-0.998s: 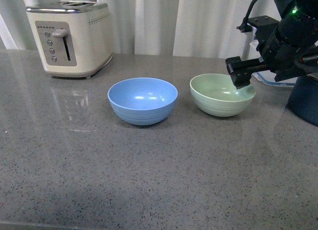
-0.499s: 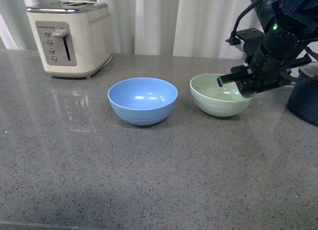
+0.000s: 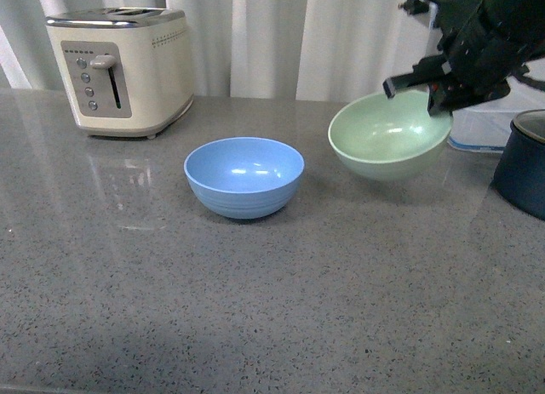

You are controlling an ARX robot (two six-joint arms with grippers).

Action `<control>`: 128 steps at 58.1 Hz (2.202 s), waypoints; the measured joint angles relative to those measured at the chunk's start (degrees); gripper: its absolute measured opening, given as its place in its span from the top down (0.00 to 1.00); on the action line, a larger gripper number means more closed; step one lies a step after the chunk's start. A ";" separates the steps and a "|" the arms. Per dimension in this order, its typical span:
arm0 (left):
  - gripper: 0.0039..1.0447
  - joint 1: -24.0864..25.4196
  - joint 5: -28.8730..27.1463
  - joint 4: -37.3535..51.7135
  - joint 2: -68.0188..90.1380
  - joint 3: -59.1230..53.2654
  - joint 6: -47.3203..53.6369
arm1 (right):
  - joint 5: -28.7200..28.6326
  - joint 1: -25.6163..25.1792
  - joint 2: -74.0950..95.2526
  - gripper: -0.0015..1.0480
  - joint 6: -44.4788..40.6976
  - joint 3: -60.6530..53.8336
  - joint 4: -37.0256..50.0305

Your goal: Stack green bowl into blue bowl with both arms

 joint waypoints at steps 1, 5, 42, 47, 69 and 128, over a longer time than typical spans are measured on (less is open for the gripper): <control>0.06 0.00 0.00 0.00 0.00 0.00 0.00 | -0.46 0.17 -0.87 0.99 0.02 -0.04 0.15; 0.06 0.00 0.00 0.00 0.00 0.00 0.00 | -2.25 0.94 -3.48 0.99 0.31 -0.04 0.66; 0.06 0.00 0.00 0.00 0.00 0.00 0.00 | -4.90 13.53 0.13 0.99 2.21 -2.12 9.42; 0.06 0.00 0.00 0.00 0.00 0.00 0.00 | -4.07 13.22 1.66 0.99 2.47 -2.01 9.62; 0.06 0.00 0.00 0.00 0.00 0.00 0.00 | -3.93 12.13 4.96 0.85 3.48 -2.05 10.47; 0.06 0.00 -0.02 0.00 0.00 0.00 0.00 | 5.35 1.49 -38.05 0.99 7.32 -66.79 69.72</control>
